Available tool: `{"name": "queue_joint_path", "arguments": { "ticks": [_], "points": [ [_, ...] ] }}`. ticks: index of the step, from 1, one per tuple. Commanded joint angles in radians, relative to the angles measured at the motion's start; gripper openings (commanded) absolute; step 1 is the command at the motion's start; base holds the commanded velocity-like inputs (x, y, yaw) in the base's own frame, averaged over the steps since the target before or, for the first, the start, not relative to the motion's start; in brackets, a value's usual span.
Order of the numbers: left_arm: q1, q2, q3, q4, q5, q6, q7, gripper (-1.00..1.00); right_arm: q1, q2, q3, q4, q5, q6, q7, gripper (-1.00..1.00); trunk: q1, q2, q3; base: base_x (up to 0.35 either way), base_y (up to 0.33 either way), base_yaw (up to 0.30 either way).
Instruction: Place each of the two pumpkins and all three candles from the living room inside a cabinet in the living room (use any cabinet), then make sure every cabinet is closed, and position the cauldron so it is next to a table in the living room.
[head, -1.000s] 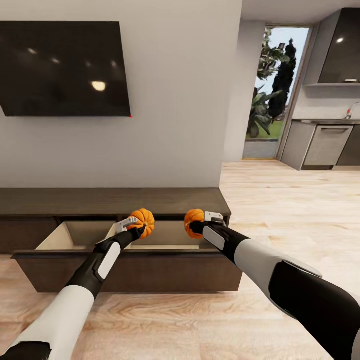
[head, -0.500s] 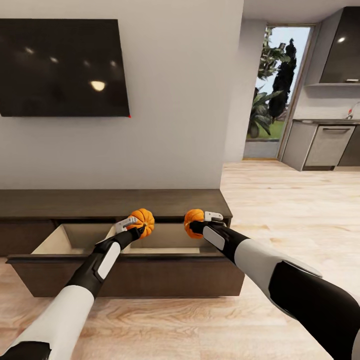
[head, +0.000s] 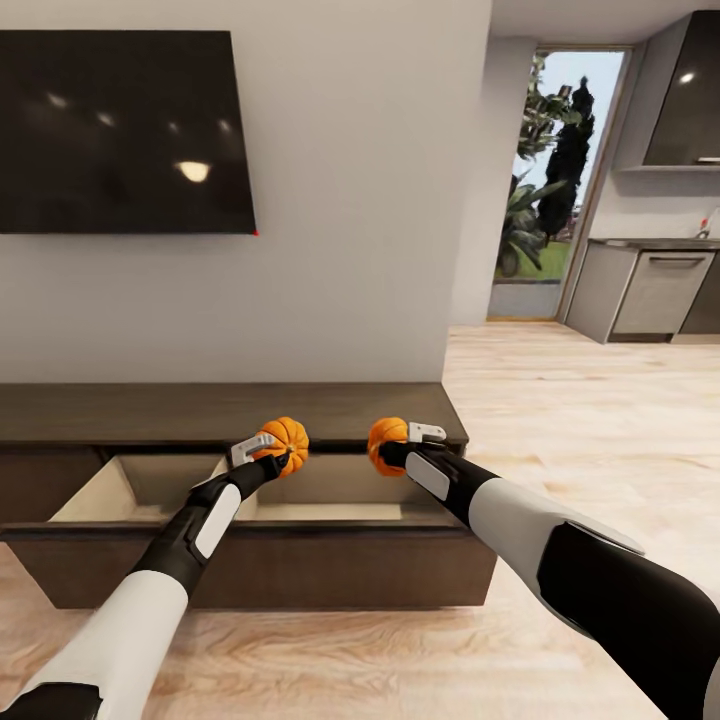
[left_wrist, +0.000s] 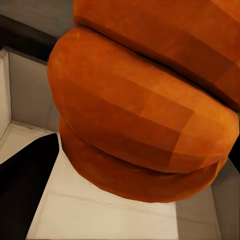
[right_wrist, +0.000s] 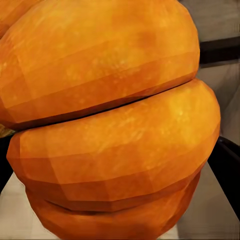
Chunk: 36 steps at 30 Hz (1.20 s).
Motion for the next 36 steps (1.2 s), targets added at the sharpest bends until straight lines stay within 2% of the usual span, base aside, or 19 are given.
{"name": "queue_joint_path", "arguments": {
  "ticks": [1, 19, 36],
  "points": [
    [0.0, 0.001, -0.003, -0.002, 0.01, 0.004, 0.009, -1.0, -0.001, 0.0, 0.005, -0.002, -0.002, 0.003, -0.009, -1.0, 0.0, 0.0, -0.001, 0.186, 0.0, 0.0],
    [0.0, 0.001, -0.002, -0.002, 0.008, 0.003, 0.009, -1.0, -0.001, 0.0, 0.005, -0.002, -0.002, 0.003, -0.009, -1.0, 0.0, 0.0, -0.001, 0.1, 0.0, 0.0],
    [0.0, -0.001, -0.001, -0.002, 0.009, 0.004, 0.012, -1.0, -0.001, 0.0, 0.005, -0.001, -0.006, 0.021, -0.01, -1.0, 0.008, -0.004, -0.067, 0.001, 0.0, 0.0]
  ]
}}
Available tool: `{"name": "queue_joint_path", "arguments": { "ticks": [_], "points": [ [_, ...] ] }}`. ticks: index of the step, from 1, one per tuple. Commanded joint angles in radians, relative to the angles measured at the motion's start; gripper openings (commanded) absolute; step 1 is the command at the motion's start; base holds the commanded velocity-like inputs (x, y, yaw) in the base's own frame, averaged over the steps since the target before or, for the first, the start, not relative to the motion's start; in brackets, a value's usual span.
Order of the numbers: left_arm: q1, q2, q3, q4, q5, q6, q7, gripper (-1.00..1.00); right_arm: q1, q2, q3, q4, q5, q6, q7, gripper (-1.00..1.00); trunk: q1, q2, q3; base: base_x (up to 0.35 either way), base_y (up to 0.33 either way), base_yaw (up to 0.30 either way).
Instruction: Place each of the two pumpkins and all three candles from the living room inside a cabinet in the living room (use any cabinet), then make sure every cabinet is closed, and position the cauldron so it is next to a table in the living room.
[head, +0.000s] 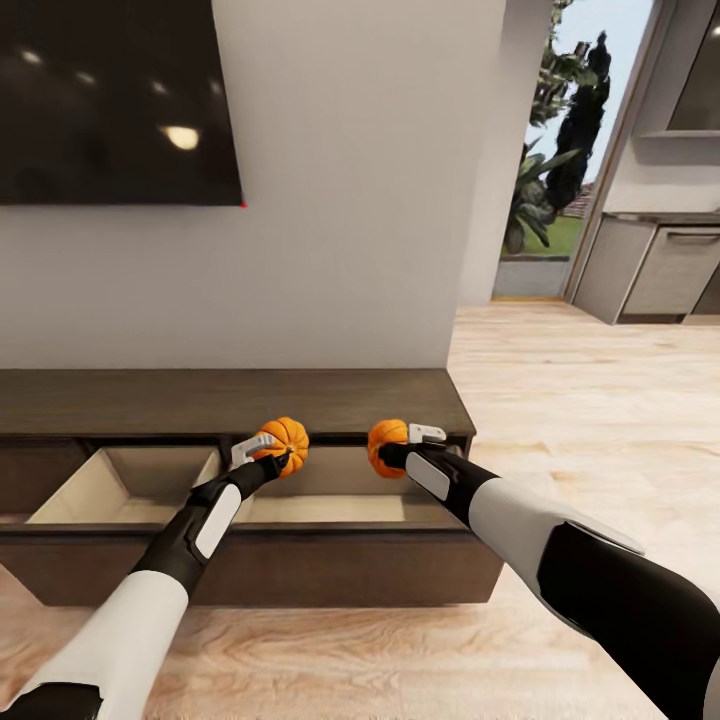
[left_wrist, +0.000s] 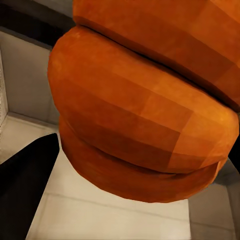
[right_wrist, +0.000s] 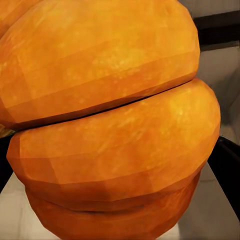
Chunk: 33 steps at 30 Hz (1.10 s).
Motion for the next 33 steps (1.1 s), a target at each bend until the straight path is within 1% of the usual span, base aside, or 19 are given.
{"name": "queue_joint_path", "arguments": {
  "ticks": [1, 21, 23, 26, 28, 30, 33],
  "points": [
    [0.0, 0.0, -0.003, -0.002, 0.011, 0.004, 0.009, -1.0, -0.001, 0.0, 0.005, -0.002, -0.001, 0.003, -0.009, -1.0, 0.0, -0.001, -0.005, 0.0, 0.0, 0.0],
    [0.0, -0.004, -0.007, -0.002, 0.01, 0.004, 0.016, -1.0, -0.001, 0.001, 0.005, 0.002, -0.001, 0.004, -0.012, -1.0, 0.009, -0.005, -0.082, 0.0, 0.0, 0.0],
    [0.0, -0.008, -0.016, -0.002, 0.009, 0.004, 0.02, -1.0, -0.001, 0.001, 0.005, 0.002, -0.001, 0.004, -0.012, -1.0, 0.01, -0.006, -0.09, 0.0, 0.0, 0.0],
    [0.0, -0.01, -0.058, -0.003, 0.008, 0.004, 0.024, -1.0, -0.001, 0.001, 0.005, 0.002, -0.001, 0.004, -0.013, -1.0, 0.01, -0.006, -0.09, 0.0, 0.0, 0.0],
    [0.0, -0.011, -0.079, -0.003, 0.007, 0.005, 0.025, -1.0, -0.001, 0.001, 0.005, 0.002, -0.001, 0.004, -0.014, -1.0, 0.01, -0.006, -0.09, 0.0, 0.0, 0.0],
    [0.0, -0.011, -0.087, -0.004, 0.007, 0.005, 0.024, -1.0, -0.001, 0.001, 0.005, 0.002, -0.001, 0.004, -0.015, -1.0, 0.01, -0.006, -0.09, 0.0, 0.0, 0.0],
    [0.0, -0.011, -0.089, -0.004, 0.007, 0.005, 0.023, -1.0, -0.001, 0.001, 0.006, 0.002, -0.001, 0.005, -0.017, -1.0, 0.01, -0.006, -0.09, 0.0, 0.0, 0.0]
  ]
}}
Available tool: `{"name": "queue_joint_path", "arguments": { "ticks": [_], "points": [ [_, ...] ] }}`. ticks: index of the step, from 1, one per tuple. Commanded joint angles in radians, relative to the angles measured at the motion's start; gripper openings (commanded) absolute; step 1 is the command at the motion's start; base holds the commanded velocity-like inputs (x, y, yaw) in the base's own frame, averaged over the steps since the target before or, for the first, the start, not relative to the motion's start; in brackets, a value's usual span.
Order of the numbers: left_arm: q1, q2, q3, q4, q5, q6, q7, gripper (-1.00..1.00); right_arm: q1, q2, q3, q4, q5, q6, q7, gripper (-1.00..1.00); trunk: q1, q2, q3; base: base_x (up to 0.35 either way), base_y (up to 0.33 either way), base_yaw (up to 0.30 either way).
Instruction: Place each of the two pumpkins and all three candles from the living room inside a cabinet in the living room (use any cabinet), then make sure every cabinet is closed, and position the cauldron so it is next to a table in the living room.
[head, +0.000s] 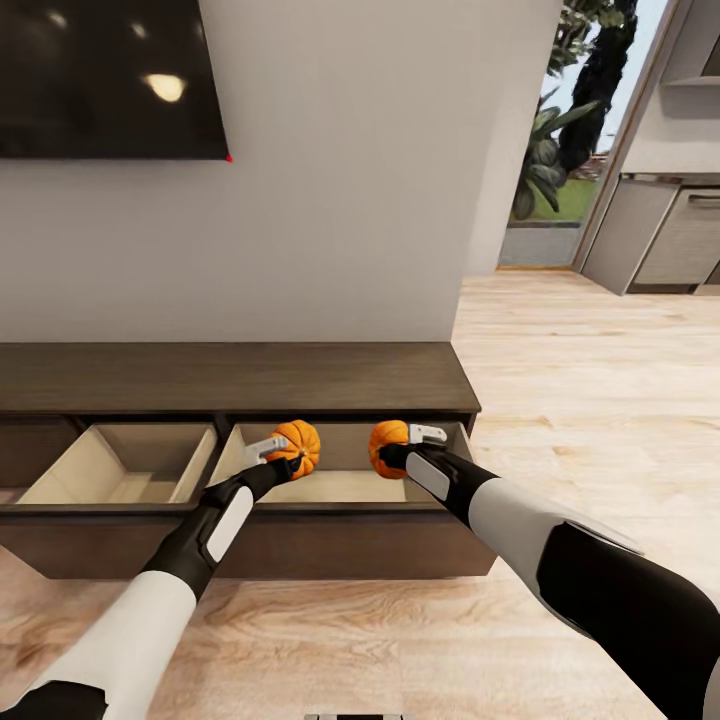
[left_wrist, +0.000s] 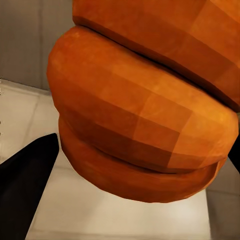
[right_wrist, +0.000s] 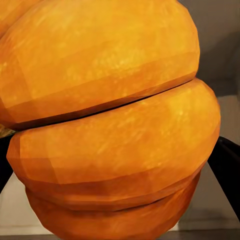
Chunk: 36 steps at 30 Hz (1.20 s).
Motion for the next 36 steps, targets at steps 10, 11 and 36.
{"name": "queue_joint_path", "arguments": {
  "ticks": [10, 11, 36],
  "points": [
    [0.0, 0.0, -0.006, -0.025, 0.01, 0.017, 0.011, -1.0, -0.001, 0.0, 0.004, 0.002, -0.002, 0.077, -0.014, -1.0, 0.0, 0.0, -0.001, 0.0, 0.0, 0.0],
    [0.0, 0.0, -0.007, -0.027, 0.01, 0.017, 0.011, -1.0, -0.001, 0.0, 0.004, 0.002, -0.002, 0.078, -0.014, -1.0, 0.0, 0.0, -0.001, 0.0, 0.0, 0.0],
    [0.0, 0.006, -0.005, -0.093, 0.01, 0.148, 0.011, -1.0, -0.001, 0.0, 0.004, -0.001, -0.002, 0.075, -0.014, -1.0, 0.003, -0.002, -0.032, 0.0, 0.0, 0.0]
  ]
}}
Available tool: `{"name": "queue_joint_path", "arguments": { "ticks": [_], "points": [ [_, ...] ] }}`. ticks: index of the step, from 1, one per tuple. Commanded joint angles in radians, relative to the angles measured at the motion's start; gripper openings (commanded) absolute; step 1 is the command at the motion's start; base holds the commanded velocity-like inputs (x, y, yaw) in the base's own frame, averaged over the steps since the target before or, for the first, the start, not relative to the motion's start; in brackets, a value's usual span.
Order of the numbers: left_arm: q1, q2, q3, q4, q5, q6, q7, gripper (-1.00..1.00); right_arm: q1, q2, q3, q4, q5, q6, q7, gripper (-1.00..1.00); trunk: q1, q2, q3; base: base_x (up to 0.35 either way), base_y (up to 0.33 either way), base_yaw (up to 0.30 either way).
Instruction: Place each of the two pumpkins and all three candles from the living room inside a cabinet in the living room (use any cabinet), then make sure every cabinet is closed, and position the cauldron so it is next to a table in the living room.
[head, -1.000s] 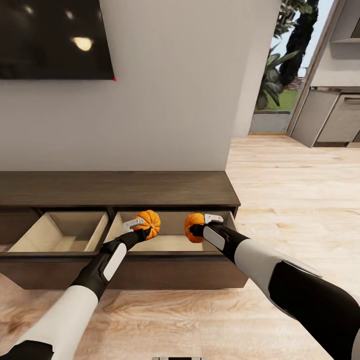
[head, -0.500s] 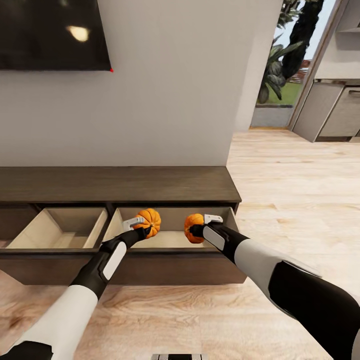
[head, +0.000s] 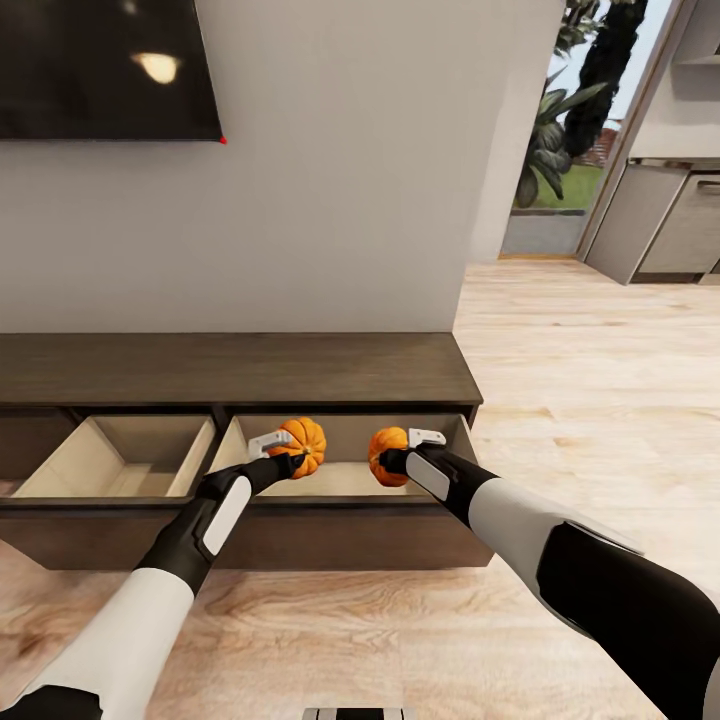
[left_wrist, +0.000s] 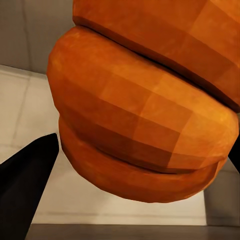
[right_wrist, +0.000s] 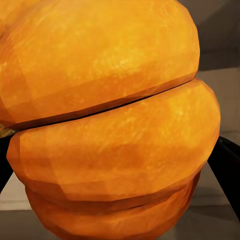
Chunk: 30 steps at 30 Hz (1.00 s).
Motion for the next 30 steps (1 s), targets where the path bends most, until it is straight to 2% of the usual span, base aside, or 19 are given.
{"name": "queue_joint_path", "arguments": {
  "ticks": [1, 24, 26, 30],
  "points": [
    [0.0, 0.0, -0.002, -0.001, 0.01, 0.004, 0.011, -1.0, -0.001, 0.0, 0.006, -0.003, -0.005, 0.003, -0.01, -1.0, 0.0, 0.0, -0.001, 0.0, 0.0, 0.0],
    [0.0, 0.002, -0.001, -0.003, 0.011, 0.007, 0.011, -1.0, -0.001, 0.0, 0.006, 0.001, -0.005, 0.0, -0.009, -1.0, 0.0, 0.0, -0.001, 0.072, 0.0, 0.0],
    [0.0, 0.003, 0.0, -0.003, 0.01, 0.027, 0.011, -1.0, -0.001, 0.0, 0.005, 0.003, -0.005, -0.002, -0.009, -1.0, 0.0, 0.0, -0.001, 0.001, 0.0, 0.0],
    [0.0, 0.002, 0.002, -0.003, 0.01, 0.086, 0.012, -1.0, -0.001, 0.0, 0.005, 0.003, -0.005, -0.003, -0.009, -1.0, 0.002, -0.001, -0.016, 0.0, 0.0, 0.0]
  ]
}}
